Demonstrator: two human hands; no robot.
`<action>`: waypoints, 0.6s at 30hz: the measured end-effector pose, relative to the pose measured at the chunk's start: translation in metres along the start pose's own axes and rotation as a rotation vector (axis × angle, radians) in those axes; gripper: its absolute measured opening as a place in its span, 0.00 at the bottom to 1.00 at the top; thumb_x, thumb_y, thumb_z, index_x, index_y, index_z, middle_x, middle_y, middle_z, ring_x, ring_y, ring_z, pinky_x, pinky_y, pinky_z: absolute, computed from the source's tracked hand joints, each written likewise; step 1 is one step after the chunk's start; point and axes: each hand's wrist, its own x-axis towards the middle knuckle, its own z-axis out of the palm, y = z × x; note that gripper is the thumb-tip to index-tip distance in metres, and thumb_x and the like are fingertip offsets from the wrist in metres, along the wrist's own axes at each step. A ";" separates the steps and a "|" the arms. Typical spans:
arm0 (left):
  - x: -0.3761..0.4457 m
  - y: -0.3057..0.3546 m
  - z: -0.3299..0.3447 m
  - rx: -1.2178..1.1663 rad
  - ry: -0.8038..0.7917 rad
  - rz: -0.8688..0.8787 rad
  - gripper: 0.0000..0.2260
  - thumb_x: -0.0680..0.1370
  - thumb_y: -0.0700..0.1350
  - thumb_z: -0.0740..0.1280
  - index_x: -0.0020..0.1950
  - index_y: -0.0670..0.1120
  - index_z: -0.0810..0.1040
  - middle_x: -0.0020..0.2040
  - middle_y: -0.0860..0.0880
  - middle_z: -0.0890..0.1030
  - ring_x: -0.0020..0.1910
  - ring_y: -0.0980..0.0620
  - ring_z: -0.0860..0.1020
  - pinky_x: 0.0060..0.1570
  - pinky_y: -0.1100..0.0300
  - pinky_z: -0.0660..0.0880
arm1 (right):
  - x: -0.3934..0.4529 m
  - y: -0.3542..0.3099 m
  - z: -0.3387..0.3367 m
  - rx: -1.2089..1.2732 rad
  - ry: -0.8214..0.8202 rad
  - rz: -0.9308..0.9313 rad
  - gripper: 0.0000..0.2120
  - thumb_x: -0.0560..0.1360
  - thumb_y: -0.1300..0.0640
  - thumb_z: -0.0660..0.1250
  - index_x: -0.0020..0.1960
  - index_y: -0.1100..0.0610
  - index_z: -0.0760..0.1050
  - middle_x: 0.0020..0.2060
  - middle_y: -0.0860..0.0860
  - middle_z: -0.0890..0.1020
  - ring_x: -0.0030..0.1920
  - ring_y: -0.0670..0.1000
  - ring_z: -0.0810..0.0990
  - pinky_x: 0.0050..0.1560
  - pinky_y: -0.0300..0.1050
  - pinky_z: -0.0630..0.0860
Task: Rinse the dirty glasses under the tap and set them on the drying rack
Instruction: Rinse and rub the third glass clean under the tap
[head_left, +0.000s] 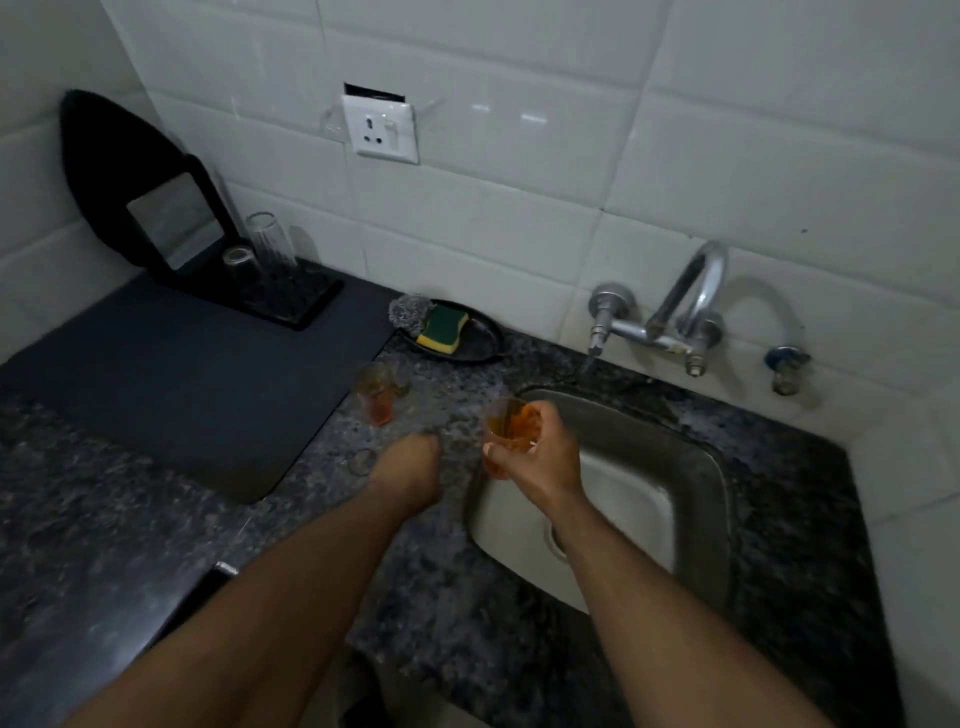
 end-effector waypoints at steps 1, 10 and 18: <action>0.005 0.017 -0.007 -0.027 0.004 0.028 0.13 0.76 0.48 0.70 0.58 0.44 0.77 0.59 0.41 0.81 0.58 0.41 0.81 0.54 0.50 0.78 | -0.001 0.003 -0.017 -0.012 0.028 0.011 0.25 0.67 0.54 0.84 0.56 0.47 0.72 0.43 0.38 0.79 0.42 0.35 0.77 0.38 0.27 0.71; 0.085 0.139 -0.062 -0.241 0.164 0.238 0.12 0.76 0.53 0.72 0.50 0.45 0.78 0.52 0.42 0.84 0.53 0.41 0.82 0.46 0.52 0.77 | 0.023 0.020 -0.112 -0.041 0.282 0.059 0.32 0.64 0.54 0.85 0.64 0.47 0.76 0.49 0.42 0.81 0.52 0.47 0.81 0.54 0.44 0.78; 0.150 0.207 -0.080 -0.436 0.178 0.151 0.15 0.81 0.50 0.69 0.58 0.38 0.81 0.54 0.39 0.84 0.52 0.39 0.82 0.48 0.53 0.77 | 0.042 0.026 -0.147 -0.064 0.329 0.115 0.30 0.62 0.55 0.85 0.58 0.44 0.74 0.49 0.42 0.81 0.50 0.44 0.81 0.45 0.32 0.71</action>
